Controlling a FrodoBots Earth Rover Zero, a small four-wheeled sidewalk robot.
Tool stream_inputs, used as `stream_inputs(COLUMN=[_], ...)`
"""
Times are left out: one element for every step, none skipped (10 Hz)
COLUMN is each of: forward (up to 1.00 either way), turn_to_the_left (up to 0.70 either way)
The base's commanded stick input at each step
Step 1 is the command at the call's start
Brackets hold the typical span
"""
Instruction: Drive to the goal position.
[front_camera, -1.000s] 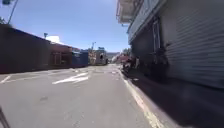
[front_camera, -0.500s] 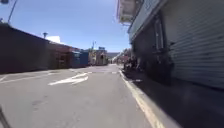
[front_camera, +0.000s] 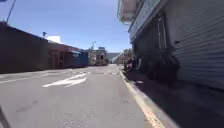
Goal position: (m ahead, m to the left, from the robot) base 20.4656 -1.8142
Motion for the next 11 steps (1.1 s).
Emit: stream_inputs(forward=[0.45,0.45,0.45,0.45,0.45,0.45,0.45,0.45,0.45,0.45,0.45], turn_to_the_left=[0.0,0.0,0.0,0.0,0.0,0.0,0.0,0.0,0.0,0.0,0.0])
